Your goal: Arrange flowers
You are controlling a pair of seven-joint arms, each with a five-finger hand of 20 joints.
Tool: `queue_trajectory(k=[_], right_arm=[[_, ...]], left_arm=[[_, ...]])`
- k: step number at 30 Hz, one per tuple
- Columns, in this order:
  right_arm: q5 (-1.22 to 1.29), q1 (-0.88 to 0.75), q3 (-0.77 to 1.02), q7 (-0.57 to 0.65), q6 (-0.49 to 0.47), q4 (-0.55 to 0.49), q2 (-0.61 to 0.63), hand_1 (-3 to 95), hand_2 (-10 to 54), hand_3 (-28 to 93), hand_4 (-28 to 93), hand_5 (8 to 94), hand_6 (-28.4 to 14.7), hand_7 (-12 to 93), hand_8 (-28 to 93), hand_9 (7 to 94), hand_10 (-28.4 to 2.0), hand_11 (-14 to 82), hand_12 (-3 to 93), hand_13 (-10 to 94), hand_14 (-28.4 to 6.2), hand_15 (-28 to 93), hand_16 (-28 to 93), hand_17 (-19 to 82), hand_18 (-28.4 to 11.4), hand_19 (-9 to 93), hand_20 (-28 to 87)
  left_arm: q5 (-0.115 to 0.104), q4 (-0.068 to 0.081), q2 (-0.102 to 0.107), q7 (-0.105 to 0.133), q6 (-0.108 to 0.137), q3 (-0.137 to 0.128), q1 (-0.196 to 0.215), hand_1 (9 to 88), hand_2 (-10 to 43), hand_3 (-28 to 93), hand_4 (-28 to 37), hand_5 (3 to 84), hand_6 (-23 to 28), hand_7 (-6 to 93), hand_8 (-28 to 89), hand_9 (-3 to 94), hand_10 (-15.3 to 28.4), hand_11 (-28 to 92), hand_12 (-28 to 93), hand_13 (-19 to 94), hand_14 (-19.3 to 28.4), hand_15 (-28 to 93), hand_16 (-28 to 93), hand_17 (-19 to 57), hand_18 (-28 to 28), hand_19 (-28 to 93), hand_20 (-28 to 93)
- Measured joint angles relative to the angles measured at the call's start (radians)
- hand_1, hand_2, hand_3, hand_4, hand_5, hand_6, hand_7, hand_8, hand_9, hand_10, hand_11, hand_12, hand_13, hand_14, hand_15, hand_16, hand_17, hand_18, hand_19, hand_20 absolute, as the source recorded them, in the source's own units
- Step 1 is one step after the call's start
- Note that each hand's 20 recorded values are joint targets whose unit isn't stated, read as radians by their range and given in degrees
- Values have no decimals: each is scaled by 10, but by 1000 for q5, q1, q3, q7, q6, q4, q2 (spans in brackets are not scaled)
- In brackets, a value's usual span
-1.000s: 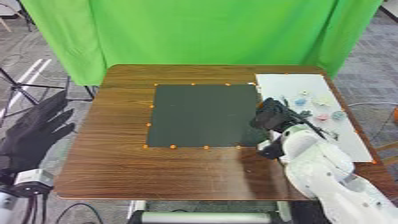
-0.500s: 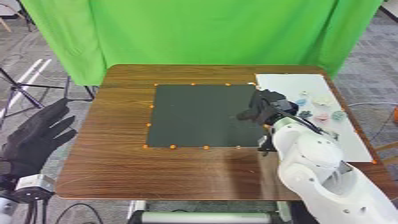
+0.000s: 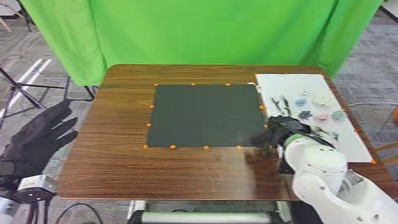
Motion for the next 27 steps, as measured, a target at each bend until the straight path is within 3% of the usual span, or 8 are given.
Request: queue_trajectory(k=[11, 16, 17, 20, 27], right_arm=[[-16, -28, -19, 14, 8, 35, 19, 188, -95, 748, -282, 806, 5, 513, -104, 829, -108, 613, 479, 756, -114, 841, 385, 350, -240, 932, 502], [-44, -1, -49, 18, 43, 61, 6, 255, -95, 783, -277, 801, 8, 485, -108, 823, -101, 606, 474, 757, -103, 827, 380, 354, -236, 932, 493], [-46, 7, -54, 18, 44, 66, 2, 275, -95, 794, -277, 800, 9, 472, -91, 823, -100, 605, 473, 758, -99, 825, 380, 355, -236, 932, 490], [-56, 28, -72, 15, 45, 79, -9, 374, -95, 774, -273, 798, 9, 378, 129, 822, -93, 601, 474, 761, -94, 819, 382, 358, -235, 932, 488], [-40, 52, -82, 0, 22, 82, -56, 465, -95, 798, -258, 810, 12, 350, 143, 830, -81, 599, 473, 775, -75, 806, 382, 371, -231, 931, 482]], left_arm=[[1, 4, 5, -11, 0, 4, -4, 238, -93, 679, -271, 216, 6, 162, -83, 165, 83, 64, 232, 124, 109, 86, 107, -124, 178, 314, 96], [1, 5, 6, -12, 0, 6, -5, 238, -92, 679, -273, 215, 6, 162, -84, 165, 83, 65, 231, 123, 109, 87, 107, -125, 178, 315, 96], [1, 5, 6, -13, 0, 6, -5, 237, -91, 680, -273, 215, 6, 162, -83, 165, 83, 65, 231, 123, 109, 88, 108, -125, 179, 315, 96], [0, 5, 6, -14, 0, 6, -5, 236, -88, 679, -273, 215, 6, 162, -84, 165, 83, 66, 231, 124, 110, 90, 108, -126, 179, 315, 97], [0, 6, 6, -20, 0, 10, -7, 237, -85, 677, -271, 215, 6, 162, -83, 165, 83, 67, 230, 124, 111, 93, 105, -127, 180, 318, 97]])
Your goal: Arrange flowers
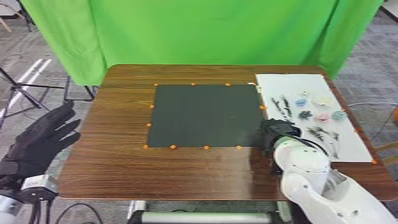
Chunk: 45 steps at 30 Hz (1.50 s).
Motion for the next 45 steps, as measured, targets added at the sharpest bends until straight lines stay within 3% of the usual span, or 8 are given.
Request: queue_trajectory(k=[9, 19, 22, 28, 36, 40, 45], right_arm=[[48, -16, 35, -28, 6, 0, -11, 419, -95, 843, -150, 765, -1, 461, 216, 824, -75, 652, 510, 777, -76, 832, 407, 379, -229, 932, 507], [183, -125, 111, -108, 324, -4, -5, 393, -95, 864, -117, 740, -7, 529, 207, 826, -75, 682, 523, 777, -79, 858, 410, 379, -228, 932, 535], [243, -128, 127, -115, 378, -17, -4, 394, -95, 865, -116, 741, -12, 533, 203, 829, -77, 684, 523, 779, -80, 859, 410, 380, -229, 932, 537], [261, -56, 91, -113, 377, -21, -12, 394, -95, 866, -114, 743, -15, 535, 199, 831, -76, 684, 523, 780, -81, 861, 410, 382, -228, 932, 542], [221, 161, -89, -134, 370, 97, -119, 382, -95, 873, -93, 751, -17, 537, 199, 839, -76, 686, 520, 785, -83, 865, 409, 388, -229, 932, 553], [175, 243, -179, -149, 383, 168, -200, 375, -95, 879, -83, 754, -15, 544, 200, 843, -75, 689, 522, 789, -84, 870, 408, 392, -232, 932, 562], [87, 320, -284, -136, 391, 263, -309, 370, -95, 883, -79, 762, -14, 545, 197, 852, -72, 690, 521, 799, -80, 873, 406, 404, -233, 932, 570]], left_arm=[[0, 0, -1, -2, 0, 0, 1, 237, -85, 680, -272, 215, 6, 162, -84, 165, 83, 67, 230, 124, 111, 95, 104, -127, 180, 320, 97], [0, 0, -4, -3, 1, 1, 1, 238, -84, 679, -271, 215, 6, 162, -84, 165, 83, 65, 230, 124, 111, 95, 104, -127, 180, 319, 97], [0, 0, -4, -4, 1, 1, 1, 238, -85, 680, -272, 215, 6, 163, -84, 165, 84, 65, 230, 124, 111, 95, 104, -127, 180, 319, 97], [0, -5, -2, -4, 0, -25, 14, 247, -92, 678, -268, 213, 5, 162, -84, 162, 80, 62, 231, 117, 106, 81, 102, -127, 178, 313, 94], [-2, -7, 13, -5, 1, -112, 50, 251, -95, 671, -267, 211, 2, 162, -85, 161, 68, 47, 238, 112, 94, 40, 114, -123, 170, 292, 94], [0, -4, 23, -4, 8, -114, 55, 253, -95, 669, -268, 210, 2, 163, -86, 160, 70, 44, 242, 111, 94, 35, 122, -123, 169, 290, 97], [5, -3, 36, -5, 9, -92, 45, 252, -95, 668, -268, 207, 3, 162, -84, 157, 72, 41, 247, 109, 98, 39, 130, -126, 170, 293, 100]])
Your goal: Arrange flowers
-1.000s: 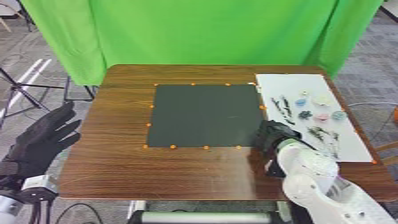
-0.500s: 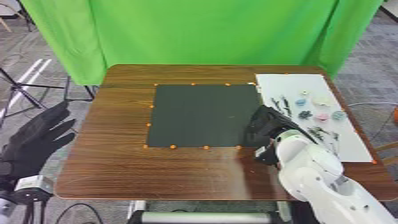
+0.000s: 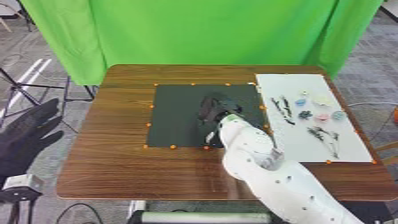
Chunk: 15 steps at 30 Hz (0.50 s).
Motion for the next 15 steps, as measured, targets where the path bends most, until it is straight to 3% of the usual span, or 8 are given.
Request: queue_trajectory(k=[9, 15], right_arm=[[-49, 8, -30, 39, -33, 89, -173, 371, -95, 882, -81, 769, -11, 542, 195, 861, -69, 684, 521, 811, -76, 869, 406, 417, -234, 932, 580], [-77, 10, -50, 47, -120, 109, -206, 380, -95, 875, -97, 771, -11, 538, 187, 861, -70, 682, 524, 810, -77, 868, 408, 418, -234, 932, 580]], left_arm=[[0, 13, 47, -28, -1, 40, -41, 251, -95, 669, -268, 207, 4, 159, -82, 156, 73, 39, 253, 108, 99, 41, 130, -128, 171, 296, 101], [0, 13, 65, -31, -1, 43, -47, 250, -95, 669, -267, 207, 4, 159, -82, 156, 74, 37, 253, 108, 99, 41, 131, -129, 171, 297, 102]])
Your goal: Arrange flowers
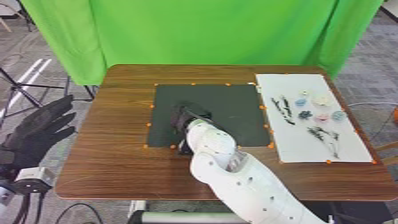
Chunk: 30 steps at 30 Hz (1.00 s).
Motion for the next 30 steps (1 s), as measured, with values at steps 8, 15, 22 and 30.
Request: queue_trajectory(k=[8, 15, 22, 30], right_arm=[[-34, 7, -35, 9, -15, 61, -9, 395, -95, 864, -124, 769, -10, 531, 175, 860, -69, 677, 525, 809, -75, 865, 410, 416, -233, 932, 580], [-47, 10, -54, 17, -14, 77, -9, 404, -95, 851, -139, 766, -5, 523, 163, 857, -69, 671, 524, 806, -76, 861, 411, 413, -231, 932, 575], [-59, 9, -63, 18, -15, 76, -9, 389, -95, 813, -181, 765, 3, 511, 155, 853, -68, 658, 519, 803, -76, 852, 413, 410, -230, 932, 570], [-74, 4, -56, 24, -21, 76, -16, 311, -77, 819, -212, 765, -2, 470, 132, 842, -77, 640, 505, 793, -82, 841, 411, 398, -231, 932, 558]], left_arm=[[-2, 3, 7, -2, 0, 17, -5, 249, -95, 668, -268, 207, 5, 159, -82, 155, 75, 39, 255, 107, 99, 46, 131, -129, 171, 300, 101], [-3, 7, 21, -10, -1, 28, -21, 248, -95, 670, -267, 207, 5, 159, -81, 154, 75, 40, 254, 107, 100, 46, 129, -130, 172, 301, 101], [-3, 7, 22, -12, -3, 28, -25, 248, -95, 671, -267, 207, 5, 159, -82, 154, 75, 41, 253, 108, 100, 47, 128, -130, 172, 302, 100], [-4, 9, 25, -13, -4, 34, -33, 247, -95, 672, -267, 207, 5, 159, -82, 154, 76, 40, 252, 108, 100, 48, 128, -130, 173, 303, 100]])
